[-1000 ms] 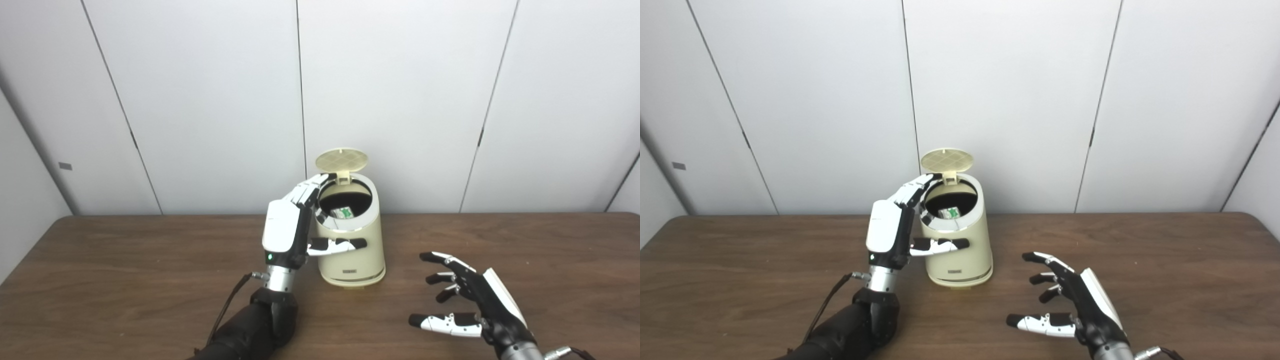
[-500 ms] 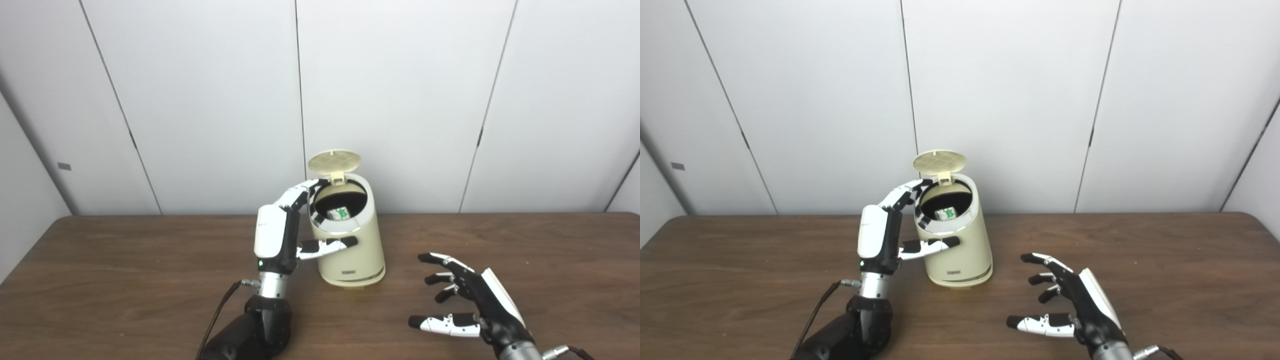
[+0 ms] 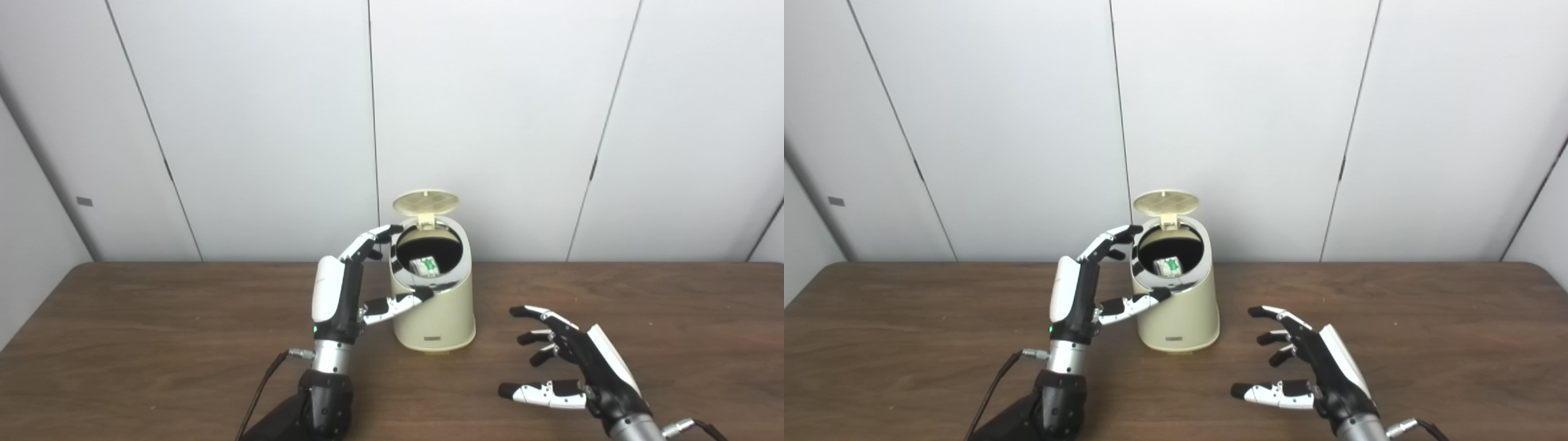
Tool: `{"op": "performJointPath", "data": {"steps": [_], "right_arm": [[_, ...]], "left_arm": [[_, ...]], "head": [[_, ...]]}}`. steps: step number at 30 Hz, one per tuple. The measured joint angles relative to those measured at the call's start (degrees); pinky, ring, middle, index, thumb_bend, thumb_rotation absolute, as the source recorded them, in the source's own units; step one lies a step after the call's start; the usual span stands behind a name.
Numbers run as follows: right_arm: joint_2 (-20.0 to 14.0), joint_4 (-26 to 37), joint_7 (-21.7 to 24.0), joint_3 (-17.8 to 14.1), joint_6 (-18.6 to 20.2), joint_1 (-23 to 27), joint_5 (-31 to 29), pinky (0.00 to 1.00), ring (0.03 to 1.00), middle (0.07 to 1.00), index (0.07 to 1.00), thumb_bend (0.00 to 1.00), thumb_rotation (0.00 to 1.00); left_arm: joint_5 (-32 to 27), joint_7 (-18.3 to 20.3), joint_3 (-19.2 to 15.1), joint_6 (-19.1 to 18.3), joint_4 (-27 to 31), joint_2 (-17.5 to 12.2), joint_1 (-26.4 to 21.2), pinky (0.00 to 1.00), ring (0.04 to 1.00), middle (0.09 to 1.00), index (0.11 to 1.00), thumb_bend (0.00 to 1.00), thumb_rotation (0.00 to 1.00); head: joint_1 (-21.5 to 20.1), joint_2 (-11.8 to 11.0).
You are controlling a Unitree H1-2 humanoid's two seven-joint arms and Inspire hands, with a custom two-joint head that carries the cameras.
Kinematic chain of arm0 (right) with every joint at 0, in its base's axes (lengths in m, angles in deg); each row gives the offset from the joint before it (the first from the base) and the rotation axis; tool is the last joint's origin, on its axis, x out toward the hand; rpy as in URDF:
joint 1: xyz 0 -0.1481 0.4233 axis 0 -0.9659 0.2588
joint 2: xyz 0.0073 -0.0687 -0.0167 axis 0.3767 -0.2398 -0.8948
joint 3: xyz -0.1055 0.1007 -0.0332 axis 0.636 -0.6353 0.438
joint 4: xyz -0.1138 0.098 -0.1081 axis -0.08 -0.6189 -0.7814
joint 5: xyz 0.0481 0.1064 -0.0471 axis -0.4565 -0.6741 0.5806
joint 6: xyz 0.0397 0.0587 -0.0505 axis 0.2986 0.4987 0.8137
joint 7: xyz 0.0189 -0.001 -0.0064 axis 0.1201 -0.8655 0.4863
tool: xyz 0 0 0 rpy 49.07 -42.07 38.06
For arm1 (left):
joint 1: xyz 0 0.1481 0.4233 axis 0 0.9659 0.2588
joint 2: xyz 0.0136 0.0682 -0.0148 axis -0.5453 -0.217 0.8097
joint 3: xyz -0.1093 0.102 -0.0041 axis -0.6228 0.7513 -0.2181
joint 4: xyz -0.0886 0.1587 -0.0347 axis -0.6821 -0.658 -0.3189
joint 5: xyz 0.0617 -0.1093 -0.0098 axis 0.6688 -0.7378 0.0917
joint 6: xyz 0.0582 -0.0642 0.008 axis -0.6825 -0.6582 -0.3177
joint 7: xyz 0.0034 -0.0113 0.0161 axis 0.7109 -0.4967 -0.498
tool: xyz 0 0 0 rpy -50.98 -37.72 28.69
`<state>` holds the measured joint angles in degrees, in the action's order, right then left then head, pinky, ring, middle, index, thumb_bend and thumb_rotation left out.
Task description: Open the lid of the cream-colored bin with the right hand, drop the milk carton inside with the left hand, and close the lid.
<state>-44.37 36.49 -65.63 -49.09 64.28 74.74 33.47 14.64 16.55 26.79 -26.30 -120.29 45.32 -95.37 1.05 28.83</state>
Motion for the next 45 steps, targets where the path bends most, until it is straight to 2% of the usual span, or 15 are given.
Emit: {"op": "performJointPath", "data": {"steps": [6,15,20,22,25,33,38,41,45], "right_arm": [[0.1,-0.3,0.0,0.1,0.0,0.5,0.0,0.53,0.707,0.852,0.778,0.62,0.14],[1.2,-0.6,0.0,0.2,0.0,0.7,0.0,0.53,0.71,0.862,0.783,0.63,0.14],[1.2,-0.6,0.0,0.1,0.0,0.7,0.0,0.53,0.708,0.857,0.781,0.63,0.14],[1.2,-0.6,0.0,0.1,0.0,0.7,0.0,0.53,0.707,0.856,0.78,0.63,0.13],[1.2,-0.8,0.0,0.0,-0.1,0.7,0.0,0.52,0.708,0.856,0.78,0.63,0.13],[0.5,-1.9,0.0,-0.5,-0.8,0.9,-0.6,0.52,0.703,0.86,0.779,0.64,0.12],[0.5,-1.9,0.0,-0.5,-1.2,1.3,-0.7,0.53,0.698,0.863,0.783,0.64,0.12],[0.2,-1.9,0.0,-0.5,-1.2,1.4,-0.7,0.53,0.696,0.862,0.788,0.63,0.13],[0.2,-1.9,0.1,-0.5,-1.2,1.6,-1.0,0.54,0.717,0.864,0.795,0.63,0.17]], "left_arm": [[-1.5,4.0,-0.3,-0.5,4.9,-1.4,0.9,0.59,0.713,0.761,0.765,0.74,0.11],[-3.9,9.9,-3.8,-0.5,8.3,-1.4,2.8,0.61,0.727,0.77,0.77,0.75,0.09],[-4.3,13.1,-5.7,-0.5,10.3,-1.7,3.9,0.67,0.772,0.806,0.812,0.76,0.14],[-4.8,15.4,-7.5,-0.5,11.0,-1.8,4.1,0.75,0.814,0.841,0.845,0.78,0.18],[-6.0,18.4,-12.2,-0.5,14.0,-2.0,4.9,0.82,0.853,0.869,0.873,0.78,0.21],[-6.9,25.2,-22.1,-0.5,17.2,-2.8,7.9,0.84,0.866,0.873,0.879,0.77,0.17],[-9.0,29.4,-26.3,-0.5,19.0,-2.6,10.4,0.81,0.853,0.863,0.872,0.78,0.18],[-11.6,32.5,-30.0,-0.5,21.0,-1.9,12.0,0.73,0.797,0.827,0.859,0.77,0.17],[-14.8,36.9,-34.4,-0.6,23.9,-1.2,13.8,0.62,0.728,0.779,0.808,0.73,0.23]], "head": [[0.3,-0.3],[-0.4,-0.5],[-0.2,-0.7],[-0.2,-0.7],[0.3,-0.9],[0.8,-1.2],[1.1,-1.4],[1.2,-1.4],[1.3,-1.5]]}}
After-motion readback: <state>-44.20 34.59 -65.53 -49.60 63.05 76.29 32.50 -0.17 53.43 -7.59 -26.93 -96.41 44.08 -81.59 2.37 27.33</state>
